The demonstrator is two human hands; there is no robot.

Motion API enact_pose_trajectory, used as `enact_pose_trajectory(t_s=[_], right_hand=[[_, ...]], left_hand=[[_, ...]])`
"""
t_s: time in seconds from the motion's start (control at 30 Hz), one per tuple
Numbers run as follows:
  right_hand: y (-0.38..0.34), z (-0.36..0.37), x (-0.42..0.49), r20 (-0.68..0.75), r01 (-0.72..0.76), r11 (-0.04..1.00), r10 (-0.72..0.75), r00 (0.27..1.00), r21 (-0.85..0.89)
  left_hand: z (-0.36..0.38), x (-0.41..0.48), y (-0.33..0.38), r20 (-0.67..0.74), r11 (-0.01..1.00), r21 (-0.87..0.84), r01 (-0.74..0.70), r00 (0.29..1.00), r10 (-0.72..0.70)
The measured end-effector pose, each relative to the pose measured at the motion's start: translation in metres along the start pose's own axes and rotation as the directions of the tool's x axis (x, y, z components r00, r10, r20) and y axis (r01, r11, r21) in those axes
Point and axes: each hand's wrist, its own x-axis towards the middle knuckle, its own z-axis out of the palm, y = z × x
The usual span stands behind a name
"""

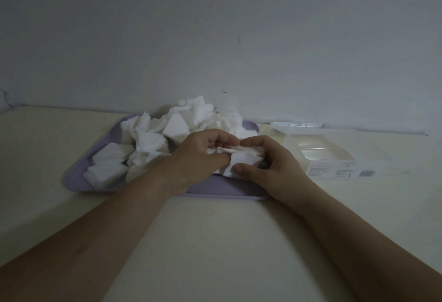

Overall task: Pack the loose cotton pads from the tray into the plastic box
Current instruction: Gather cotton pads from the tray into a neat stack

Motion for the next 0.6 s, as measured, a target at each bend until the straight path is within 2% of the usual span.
enact_pose_trajectory(t_s=[0.1,0.2,0.3,0.37,0.47,0.53,0.6], right_hand=[[-0.001,0.002,0.0,-0.055,0.003,1.0,-0.003,0.998,0.001],[0.002,0.002,0.002,-0.116,-0.008,1.0,0.006,0.993,-0.013],[0.005,0.002,0.003,-0.145,-0.023,0.999,0.019,0.989,-0.031],[0.006,0.001,0.003,-0.124,-0.032,0.999,0.029,0.992,-0.027],[0.005,0.002,0.002,-0.095,-0.043,0.999,0.043,0.994,0.002],[0.006,0.001,0.002,-0.106,-0.023,1.0,0.025,0.994,0.02],[0.008,0.001,0.002,-0.119,-0.027,0.998,0.034,0.992,0.061]], left_hand=[[0.002,-0.001,0.001,-0.026,0.998,0.044,-0.05,0.998,0.052],[0.0,0.002,-0.002,-0.217,0.991,0.112,-0.074,0.971,0.097],[-0.008,0.008,-0.004,-0.398,0.999,-0.002,-0.042,0.916,0.038],[-0.011,0.01,-0.003,-0.346,0.987,-0.147,-0.067,0.938,0.012],[-0.009,0.007,-0.005,-0.044,0.933,-0.358,-0.033,0.999,0.019],[-0.006,0.005,-0.007,0.063,0.961,-0.277,-0.021,0.997,0.04],[-0.004,0.005,-0.009,0.02,0.987,-0.151,-0.062,0.998,0.065]])
